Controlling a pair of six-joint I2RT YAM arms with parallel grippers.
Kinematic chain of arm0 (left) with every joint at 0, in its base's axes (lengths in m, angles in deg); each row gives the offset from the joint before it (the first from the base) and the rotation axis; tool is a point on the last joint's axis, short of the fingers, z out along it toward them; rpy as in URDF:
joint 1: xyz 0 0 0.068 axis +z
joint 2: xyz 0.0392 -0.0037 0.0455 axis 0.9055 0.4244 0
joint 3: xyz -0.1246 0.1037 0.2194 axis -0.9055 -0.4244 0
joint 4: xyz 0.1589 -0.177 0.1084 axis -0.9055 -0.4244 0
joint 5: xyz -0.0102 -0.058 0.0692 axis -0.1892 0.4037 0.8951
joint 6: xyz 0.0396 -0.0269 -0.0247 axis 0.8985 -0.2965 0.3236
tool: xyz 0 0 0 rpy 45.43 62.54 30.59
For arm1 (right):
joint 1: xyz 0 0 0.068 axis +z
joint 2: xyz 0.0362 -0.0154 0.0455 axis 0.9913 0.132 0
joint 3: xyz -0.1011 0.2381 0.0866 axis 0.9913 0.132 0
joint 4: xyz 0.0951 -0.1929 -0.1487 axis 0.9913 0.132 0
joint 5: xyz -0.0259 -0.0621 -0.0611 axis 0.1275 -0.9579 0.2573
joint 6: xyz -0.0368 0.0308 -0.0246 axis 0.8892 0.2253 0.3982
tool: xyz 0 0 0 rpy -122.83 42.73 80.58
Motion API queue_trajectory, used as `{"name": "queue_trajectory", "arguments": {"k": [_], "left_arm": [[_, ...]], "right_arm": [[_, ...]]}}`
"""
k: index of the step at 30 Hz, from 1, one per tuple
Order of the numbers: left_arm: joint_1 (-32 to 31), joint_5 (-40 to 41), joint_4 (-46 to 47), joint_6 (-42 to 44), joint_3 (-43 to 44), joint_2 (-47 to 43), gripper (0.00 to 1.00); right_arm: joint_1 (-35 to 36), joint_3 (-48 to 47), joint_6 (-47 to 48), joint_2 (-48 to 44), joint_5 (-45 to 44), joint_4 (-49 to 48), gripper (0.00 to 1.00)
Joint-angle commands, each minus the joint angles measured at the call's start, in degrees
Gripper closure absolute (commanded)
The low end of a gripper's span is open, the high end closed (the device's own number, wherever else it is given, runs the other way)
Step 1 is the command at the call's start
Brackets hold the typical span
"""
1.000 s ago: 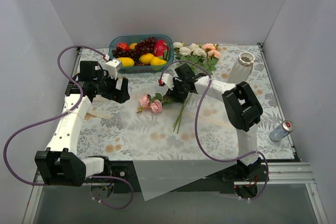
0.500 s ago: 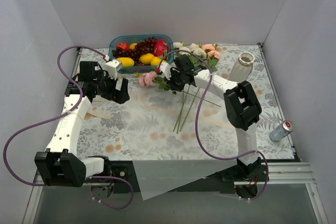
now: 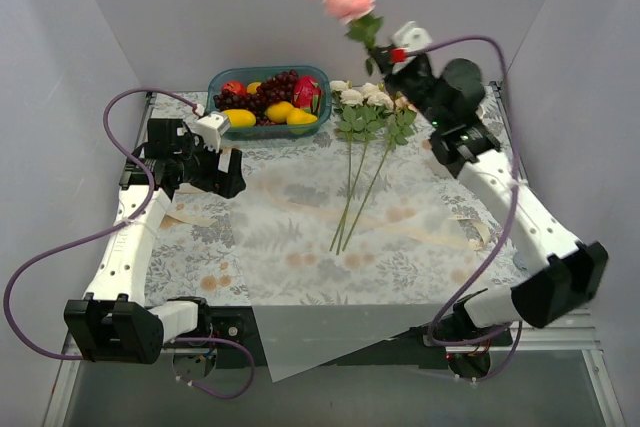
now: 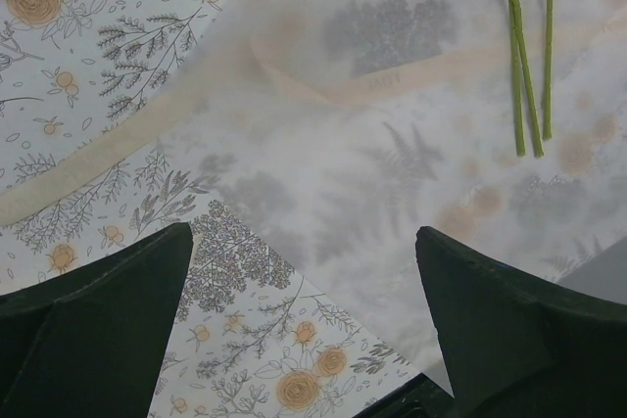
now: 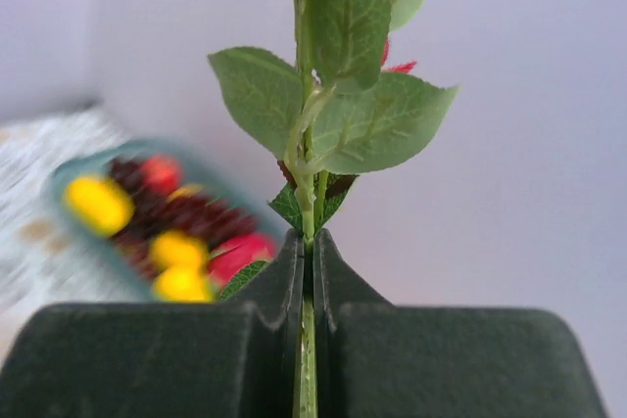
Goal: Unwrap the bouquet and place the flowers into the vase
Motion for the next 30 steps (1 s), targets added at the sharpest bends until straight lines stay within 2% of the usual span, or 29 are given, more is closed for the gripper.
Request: {"name": "queue_trajectory", "arguments": {"k": [1, 5, 6, 8, 15, 30], "left_arm": [[0.5, -1.3, 0.4, -0.2, 0.6, -1.7, 0.02], [0.6, -1.4, 1.5, -0.1, -1.1, -2.0, 0.02], [0.7, -1.4, 1.7, -0.1, -1.6, -2.0, 0.02], [0.7, -1.8, 1.7, 0.0, -1.8, -1.5, 0.02], [0.9, -1.9, 1.2, 0.8, -0.7, -0.2, 0.02], [1.0, -1.6, -0.1, 0.9, 1.2, 1.5, 0.02]], "right_arm": [[-8.0, 9.1, -10.3, -9.3, -7.8, -30.4, 0.99], [-10.6, 13.6, -7.7, -15.3, -10.2, -36.4, 0.99], [-11.1, 15.1, -6.3, -16.2, -14.1, -40.7, 0.99], [-12.1, 18.6, -6.8, -18.2, -16.3, -43.8, 0.99], [-15.6, 26.6, -8.2, -20.3, -26.1, -57.2, 0.99], [-19.6, 26.3, -7.2, -18.0, -26.6, -57.1, 0.99]]}}
